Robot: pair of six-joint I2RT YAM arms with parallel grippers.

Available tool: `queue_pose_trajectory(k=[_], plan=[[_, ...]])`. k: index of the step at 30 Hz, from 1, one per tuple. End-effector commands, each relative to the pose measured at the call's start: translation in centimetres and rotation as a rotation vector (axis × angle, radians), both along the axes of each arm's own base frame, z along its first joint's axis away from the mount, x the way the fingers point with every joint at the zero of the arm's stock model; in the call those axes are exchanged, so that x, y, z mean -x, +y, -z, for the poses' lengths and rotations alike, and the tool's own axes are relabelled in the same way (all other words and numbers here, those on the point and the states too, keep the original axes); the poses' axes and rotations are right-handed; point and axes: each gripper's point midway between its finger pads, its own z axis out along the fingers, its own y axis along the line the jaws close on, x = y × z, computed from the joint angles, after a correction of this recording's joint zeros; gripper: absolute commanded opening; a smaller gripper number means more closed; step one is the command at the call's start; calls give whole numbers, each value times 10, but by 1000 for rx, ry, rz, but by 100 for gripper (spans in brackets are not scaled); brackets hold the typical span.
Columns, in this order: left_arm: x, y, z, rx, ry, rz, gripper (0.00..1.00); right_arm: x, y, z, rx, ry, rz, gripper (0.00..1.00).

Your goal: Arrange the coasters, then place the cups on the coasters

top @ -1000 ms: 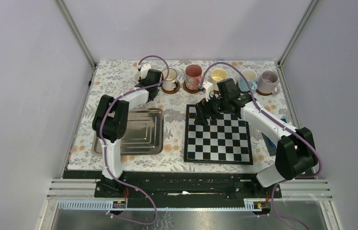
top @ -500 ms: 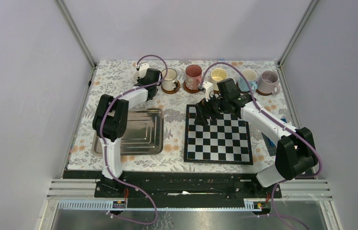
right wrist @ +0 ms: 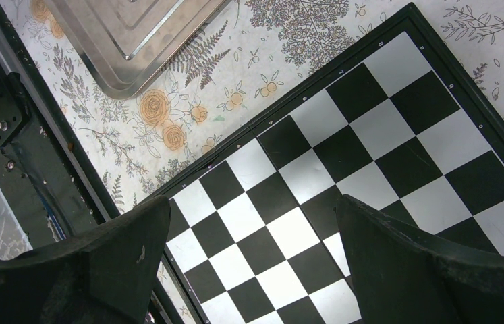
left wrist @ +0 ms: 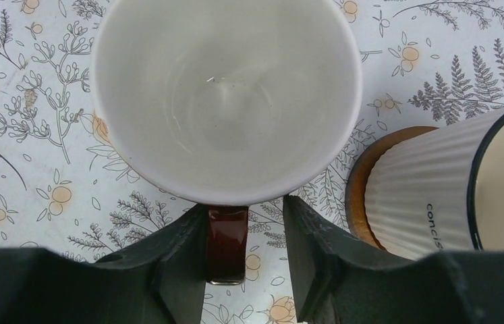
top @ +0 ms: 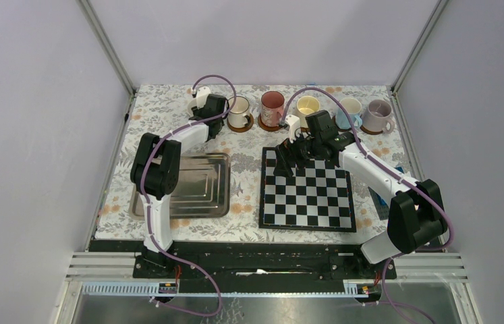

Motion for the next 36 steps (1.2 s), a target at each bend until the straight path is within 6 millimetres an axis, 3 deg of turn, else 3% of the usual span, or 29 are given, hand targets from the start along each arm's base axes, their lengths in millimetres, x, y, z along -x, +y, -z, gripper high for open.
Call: queue_pose_trajectory(k=[1,9,27,36], plan=[[-17,-2,-47,46,-130,-17,47,-6,-3,-9,-5,-50,7,100],[-14,-5,-46,64,-122,2,52,-6,-3,-10,-6,-50,8,100],[-11,-20,-48,88,-124,51,49,-6,-3,-10,-5,-49,8,100],[-6,-22,-60,80,-143,78,51,-5,-3,-10,-7,-46,7,99]])
